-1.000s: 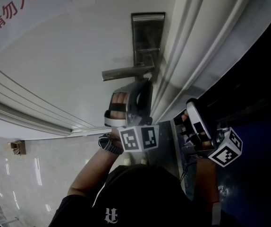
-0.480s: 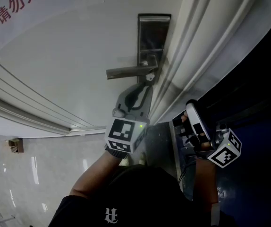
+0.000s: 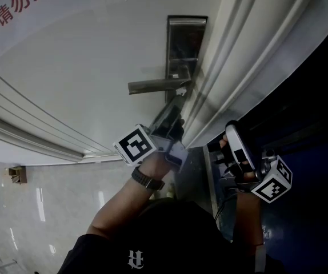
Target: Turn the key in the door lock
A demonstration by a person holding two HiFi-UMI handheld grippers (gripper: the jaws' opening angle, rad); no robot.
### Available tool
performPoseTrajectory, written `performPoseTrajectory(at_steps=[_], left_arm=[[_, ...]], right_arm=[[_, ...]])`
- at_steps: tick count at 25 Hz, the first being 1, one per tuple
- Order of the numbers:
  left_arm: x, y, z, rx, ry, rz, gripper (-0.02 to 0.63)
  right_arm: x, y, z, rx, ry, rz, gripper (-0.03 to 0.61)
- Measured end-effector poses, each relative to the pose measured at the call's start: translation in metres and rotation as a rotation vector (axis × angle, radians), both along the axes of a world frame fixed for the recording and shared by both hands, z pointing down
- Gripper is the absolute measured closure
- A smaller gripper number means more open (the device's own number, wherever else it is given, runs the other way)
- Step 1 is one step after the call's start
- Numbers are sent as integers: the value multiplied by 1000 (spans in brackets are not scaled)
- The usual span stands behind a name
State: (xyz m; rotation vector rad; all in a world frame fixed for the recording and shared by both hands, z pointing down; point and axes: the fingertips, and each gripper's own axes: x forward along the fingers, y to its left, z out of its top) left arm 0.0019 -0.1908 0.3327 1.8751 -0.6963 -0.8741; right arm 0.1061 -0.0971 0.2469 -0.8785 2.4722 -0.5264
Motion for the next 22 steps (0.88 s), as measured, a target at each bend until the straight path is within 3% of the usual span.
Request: performPoseTrajectory(at_steps=[5,11,13,18,22], left_arm=[[1,-11,2,-71,152,0,495],[6,-21,2,-68,198,-18,501],[5,-21,0,-57,202,-25,535],[7,-22,-3,-33,173,-41,537],[7,-21,-4,-8,8,-58,537]], right_arm=[[2,0,1,-4,-3,5,561],[4,-2,3,-10,-3,9,561],[4,-1,4,-12,-3,10,561],[5,-3,4,-15,-4,11,561],[2,-5,4,-19,-6,4,561]])
